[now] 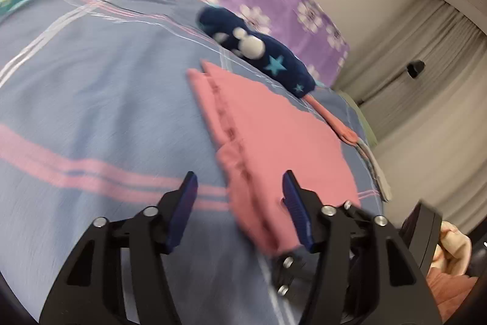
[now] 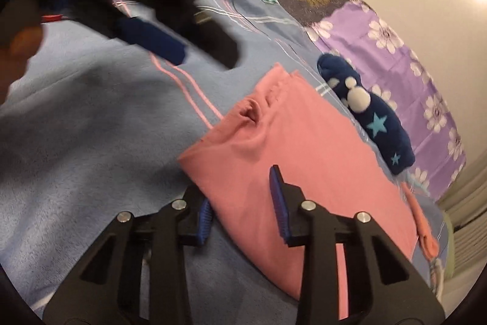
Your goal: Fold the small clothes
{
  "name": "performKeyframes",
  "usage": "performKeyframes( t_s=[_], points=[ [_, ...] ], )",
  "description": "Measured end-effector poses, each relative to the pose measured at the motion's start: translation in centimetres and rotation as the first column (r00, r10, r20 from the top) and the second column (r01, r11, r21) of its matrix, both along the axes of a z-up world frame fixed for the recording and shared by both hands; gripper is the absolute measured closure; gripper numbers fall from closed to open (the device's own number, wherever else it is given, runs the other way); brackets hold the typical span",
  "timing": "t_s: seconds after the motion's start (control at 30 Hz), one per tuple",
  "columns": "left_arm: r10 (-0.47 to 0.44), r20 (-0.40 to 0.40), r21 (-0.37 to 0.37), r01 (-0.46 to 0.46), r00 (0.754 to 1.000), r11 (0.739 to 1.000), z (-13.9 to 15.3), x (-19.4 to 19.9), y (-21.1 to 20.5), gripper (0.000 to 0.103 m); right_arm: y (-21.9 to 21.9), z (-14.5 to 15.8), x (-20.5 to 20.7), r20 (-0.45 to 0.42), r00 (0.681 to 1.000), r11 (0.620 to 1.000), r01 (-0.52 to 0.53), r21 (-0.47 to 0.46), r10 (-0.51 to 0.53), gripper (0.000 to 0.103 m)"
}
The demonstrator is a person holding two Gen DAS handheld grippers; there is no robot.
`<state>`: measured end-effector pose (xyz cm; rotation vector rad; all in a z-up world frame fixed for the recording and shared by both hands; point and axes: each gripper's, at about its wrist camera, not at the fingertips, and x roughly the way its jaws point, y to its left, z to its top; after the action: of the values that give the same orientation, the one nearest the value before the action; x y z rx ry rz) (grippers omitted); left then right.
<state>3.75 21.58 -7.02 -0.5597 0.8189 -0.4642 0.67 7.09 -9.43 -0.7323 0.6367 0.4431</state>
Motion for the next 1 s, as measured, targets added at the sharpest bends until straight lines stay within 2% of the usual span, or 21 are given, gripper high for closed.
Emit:
performKeyframes(
  t_s=[0.07, 0.17, 0.3, 0.4, 0.43, 0.5, 0.53, 0.57, 0.6, 0.7, 0.87, 1.0],
  points=[
    [-0.018, -0.05, 0.022, 0.019, 0.999, 1.0, -0.5, 3.1, -1.1, 0.041, 0.0, -0.1, 0.6, -0.018, 1.0, 1.0, 0.017, 0.008, -0.017, 0.067],
    [-0.02, -0.135, 0.026, 0.024, 0.991, 0.999, -2.1, 7.4, -2.0, 0.041, 0.6, -0.4, 0.6, 0.013, 1.0, 1.0, 0.019, -0.013, -0.018, 0.065],
    [-0.004, -0.146, -0.018, 0.002, 0.989, 1.0, -2.7, 10.8, -2.3, 0.041, 1.3, -0.8, 1.0, 0.053, 0.998, 0.999, 0.015, -0.034, -0.013, 0.065],
    [0.017, -0.174, -0.014, -0.02, 0.985, 1.0, -2.6, 12.4, -2.8, 0.042, 1.5, -1.0, 1.8, 0.075, 0.997, 0.999, 0.023, -0.042, -0.02, 0.067],
    [0.021, -0.177, 0.0, -0.021, 0.984, 1.0, -2.4, 12.7, -3.1, 0.045, 1.5, -1.0, 2.0, 0.075, 0.997, 0.999, 0.025, -0.04, -0.022, 0.069],
    [0.026, -0.192, 0.06, -0.015, 0.981, 0.998, -2.1, 13.3, -4.1, 0.073, 1.4, -1.0, 2.3, 0.05, 0.999, 0.999, 0.018, -0.027, -0.016, 0.084],
    [0.026, -0.199, 0.075, -0.011, 0.98, 0.997, -2.1, 13.6, -4.3, 0.08, 1.2, -1.0, 2.4, 0.041, 0.999, 1.0, 0.019, -0.021, -0.018, 0.096],
    [0.027, -0.204, 0.094, -0.008, 0.979, 0.996, -2.0, 13.8, -4.7, 0.09, 1.0, -0.8, 2.6, 0.034, 0.999, 1.0, 0.021, -0.003, -0.021, 0.097],
    [0.029, -0.201, 0.112, -0.007, 0.979, 0.994, -1.8, 13.9, -5.0, 0.092, 0.8, -0.5, 2.6, 0.027, 0.999, 1.0, 0.023, 0.015, -0.023, 0.097],
    [0.042, -0.179, 0.152, -0.015, 0.983, 0.988, -0.8, 13.7, -5.6, 0.093, -0.4, 0.8, 3.0, 0.002, 0.999, 0.994, 0.039, 0.101, -0.039, 0.098],
    [0.046, -0.152, 0.162, -0.021, 0.987, 0.986, 1.9, 14.0, -6.6, 0.093, -2.3, 3.3, 3.0, -0.018, 0.997, 0.975, 0.072, 0.211, -0.069, 0.098],
    [0.029, -0.097, 0.213, -0.007, 0.995, 0.977, 4.8, 14.1, -9.5, 0.093, -5.1, 5.8, 3.3, -0.04, 0.994, 0.946, 0.107, 0.307, -0.099, 0.098]
  ],
)
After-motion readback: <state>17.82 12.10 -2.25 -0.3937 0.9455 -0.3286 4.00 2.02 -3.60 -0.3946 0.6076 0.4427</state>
